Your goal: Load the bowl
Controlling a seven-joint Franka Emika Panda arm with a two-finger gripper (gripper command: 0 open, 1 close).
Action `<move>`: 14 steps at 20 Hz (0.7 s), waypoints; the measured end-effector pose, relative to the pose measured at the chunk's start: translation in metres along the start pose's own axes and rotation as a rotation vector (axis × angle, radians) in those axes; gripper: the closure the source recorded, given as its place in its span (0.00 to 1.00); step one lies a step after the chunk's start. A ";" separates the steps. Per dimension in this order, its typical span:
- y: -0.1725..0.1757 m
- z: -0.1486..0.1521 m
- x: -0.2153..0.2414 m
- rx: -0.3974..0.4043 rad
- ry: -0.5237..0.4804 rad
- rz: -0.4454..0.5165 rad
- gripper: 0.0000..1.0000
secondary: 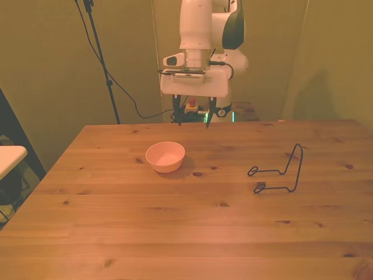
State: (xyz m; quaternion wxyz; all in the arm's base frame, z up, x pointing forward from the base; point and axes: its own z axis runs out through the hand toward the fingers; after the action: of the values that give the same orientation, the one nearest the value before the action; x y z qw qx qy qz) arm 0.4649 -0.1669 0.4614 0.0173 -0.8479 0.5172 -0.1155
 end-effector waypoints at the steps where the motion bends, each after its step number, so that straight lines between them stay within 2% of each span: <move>1: -0.005 0.007 0.006 -0.007 -0.003 0.002 0.00; 9: -0.031 0.072 0.027 -0.066 -0.037 0.026 0.00; 10: -0.032 0.078 0.029 -0.074 -0.041 0.029 1.00; 14: -0.035 0.100 0.030 -0.101 -0.059 0.027 1.00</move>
State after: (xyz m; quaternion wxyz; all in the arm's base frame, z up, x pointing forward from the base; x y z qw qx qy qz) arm 0.5302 -0.1863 0.3750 -0.0089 -0.8435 0.5332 -0.0641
